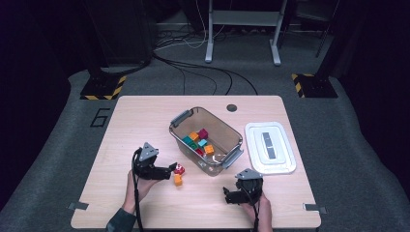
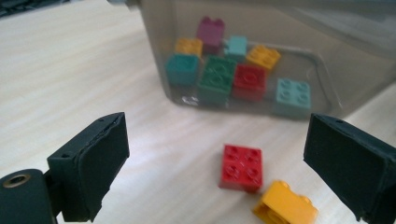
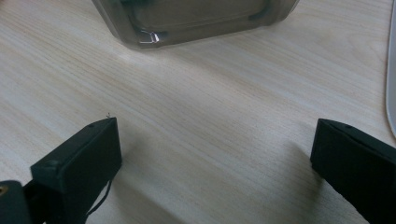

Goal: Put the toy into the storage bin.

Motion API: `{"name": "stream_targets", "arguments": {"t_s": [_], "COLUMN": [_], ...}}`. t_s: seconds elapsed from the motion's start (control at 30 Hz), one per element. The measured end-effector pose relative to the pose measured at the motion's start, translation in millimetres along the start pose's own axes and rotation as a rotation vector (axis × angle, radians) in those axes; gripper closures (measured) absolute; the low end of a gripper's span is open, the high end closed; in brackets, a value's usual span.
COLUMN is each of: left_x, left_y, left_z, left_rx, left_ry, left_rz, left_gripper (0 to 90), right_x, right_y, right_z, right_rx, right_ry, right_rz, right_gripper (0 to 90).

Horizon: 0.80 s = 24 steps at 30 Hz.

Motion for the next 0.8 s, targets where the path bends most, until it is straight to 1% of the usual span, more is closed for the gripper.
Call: {"name": "stream_targets", "arguments": {"t_s": [0.03, 0.07, 0.1, 0.2, 0.3, 0.43, 0.5, 0.53, 0.6, 0.63, 0.67, 0.7, 0.73, 0.77, 0.8], "left_x": [4.1, 8.9, 12.1, 23.9, 34.7, 43.6, 47.9, 49.7, 53.1, 54.1, 54.5, 54.8, 54.9, 55.0, 55.4], "left_y": [-1.1, -3.1, -4.8, -11.2, -17.2, -23.4, -26.0, -27.4, -29.2, -29.0, -28.5, -27.6, -26.6, -26.0, -25.1], "left_z": [-2.4, -6.1, -8.2, -14.2, -18.6, -23.9, -25.0, -25.6, -25.1, -23.6, -22.5, -20.9, -20.7, -20.1, -19.1], "left_rx": [0.0, 0.011, 0.013, 0.019, 0.007, -0.019, -0.035, -0.033, -0.029, -0.036, -0.037, -0.038, -0.036, -0.037, -0.039], "left_ry": [0.005, 0.018, 0.023, 0.036, 0.058, 0.029, 0.025, 0.034, 0.061, 0.058, 0.064, 0.065, 0.072, 0.072, 0.071], "left_rz": [0.003, 0.002, 0.005, 0.025, 0.043, 0.072, 0.089, 0.088, 0.097, 0.1, 0.095, 0.092, 0.087, 0.085, 0.085], "left_gripper": [6.0, 5.2, 5.3, 4.9, 2.3, 2.5, 5.1, 9.4, 13.5, 15.2, 14.9, 16.8, 24.2, 27.9, 28.5], "right_x": [0.0, 0.0, 0.0, 0.1, 0.0, 0.0, -0.3, -0.2, -0.2, -0.2, -0.2, -0.3, -0.3, 0.1, 0.0], "right_y": [0.0, 0.0, 0.0, 0.0, 0.0, 0.0, -0.2, -0.2, -0.2, -0.2, -0.1, -0.2, -0.1, 0.0, 0.0], "right_z": [-0.3, -0.3, -0.3, -0.2, 0.0, -0.3, 0.0, 0.0, 0.0, 0.0, 0.2, -0.1, 0.2, -0.3, -0.3], "right_rx": [0.002, 0.002, 0.002, 0.002, 0.0, 0.002, 0.004, 0.004, 0.004, 0.004, 0.001, 0.004, 0.001, 0.002, 0.002], "right_ry": [0.002, 0.002, 0.002, 0.002, 0.0, 0.002, -0.005, -0.005, -0.005, -0.005, -0.005, -0.004, -0.005, 0.002, 0.002], "right_rz": [0.0, 0.0, 0.0, 0.0, 0.0, 0.0, -0.002, -0.002, -0.002, -0.002, -0.001, -0.002, -0.002, 0.0, 0.0], "right_gripper": [0.9, 0.9, 0.9, 0.9, 0.9, 0.9, 0.9, 0.9, 0.9, 0.9, 0.9, 0.9, 0.9, 0.9, 0.9]}}
Point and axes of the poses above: each handheld gripper's, and its own axes: y roughly backward along the jaws, x roughly out of its underside, z roughly to its left, the point moved 8 cm from there along -y, roughly forward along the jaws, and after that the axes turned 2 degrees about y, right-handed, at the moved point
